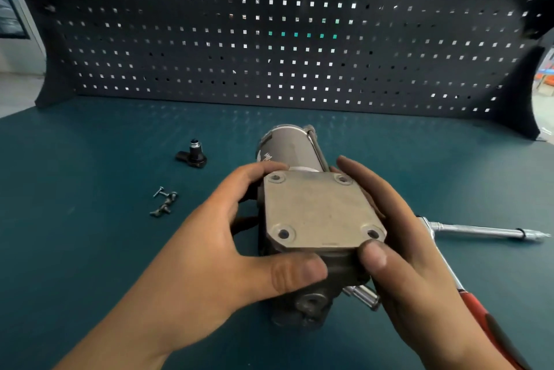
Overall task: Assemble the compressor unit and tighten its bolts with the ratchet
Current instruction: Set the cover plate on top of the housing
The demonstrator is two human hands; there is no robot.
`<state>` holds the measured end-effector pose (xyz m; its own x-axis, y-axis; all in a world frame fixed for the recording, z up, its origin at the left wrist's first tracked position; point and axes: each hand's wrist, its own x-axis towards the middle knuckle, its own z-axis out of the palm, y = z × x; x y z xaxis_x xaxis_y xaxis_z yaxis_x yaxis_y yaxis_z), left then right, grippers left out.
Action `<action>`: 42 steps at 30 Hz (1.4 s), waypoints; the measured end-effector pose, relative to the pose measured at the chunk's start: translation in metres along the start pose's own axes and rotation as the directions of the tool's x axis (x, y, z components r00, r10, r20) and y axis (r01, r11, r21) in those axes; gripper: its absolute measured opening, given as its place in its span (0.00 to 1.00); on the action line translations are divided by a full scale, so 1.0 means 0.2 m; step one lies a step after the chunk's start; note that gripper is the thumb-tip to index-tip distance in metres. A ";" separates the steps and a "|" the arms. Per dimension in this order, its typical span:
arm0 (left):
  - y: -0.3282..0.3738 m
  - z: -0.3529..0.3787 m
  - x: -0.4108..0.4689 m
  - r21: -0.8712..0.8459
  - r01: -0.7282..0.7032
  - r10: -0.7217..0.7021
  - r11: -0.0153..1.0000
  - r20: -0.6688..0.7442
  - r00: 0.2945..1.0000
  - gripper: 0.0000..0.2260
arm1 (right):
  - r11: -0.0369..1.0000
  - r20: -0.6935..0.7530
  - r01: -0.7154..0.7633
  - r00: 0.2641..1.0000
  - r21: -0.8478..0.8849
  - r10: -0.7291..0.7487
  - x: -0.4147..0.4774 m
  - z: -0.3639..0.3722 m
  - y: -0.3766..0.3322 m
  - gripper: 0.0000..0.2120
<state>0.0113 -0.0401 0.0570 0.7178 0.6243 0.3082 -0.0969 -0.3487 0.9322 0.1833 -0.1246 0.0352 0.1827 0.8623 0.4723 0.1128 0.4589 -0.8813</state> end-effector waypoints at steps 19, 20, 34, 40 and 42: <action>-0.03 0.02 -0.23 0.034 -0.123 0.124 0.992 -0.041 0.991 0.36 | 0.994 0.173 0.072 0.983 -0.083 -0.057 -0.14 -0.01 -0.07 0.39; -0.03 0.03 -0.24 0.047 -0.134 0.136 0.990 -0.040 0.990 0.37 | 0.995 0.168 0.075 0.984 -0.071 -0.062 -0.16 0.00 -0.07 0.38; -0.04 0.10 -0.39 0.280 -0.184 0.216 0.942 -0.087 0.973 0.39 | 0.970 0.193 0.085 0.980 -0.228 -0.041 -0.33 -0.03 -0.10 0.44; -0.05 0.12 -0.40 0.314 -0.204 0.238 0.927 -0.075 0.968 0.40 | 0.970 0.200 0.093 0.979 -0.224 -0.047 -0.37 -0.05 -0.09 0.42; -0.06 0.13 -0.40 0.316 -0.216 0.251 0.924 -0.074 0.965 0.41 | 0.972 0.197 0.092 0.979 -0.218 -0.048 -0.37 -0.06 -0.08 0.43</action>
<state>-0.0271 -0.1031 0.0172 0.6173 0.5668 0.5455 -0.0266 -0.6780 0.7346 0.1787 -0.1982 0.0143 -0.0185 0.8643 0.5026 0.3389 0.4783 -0.8101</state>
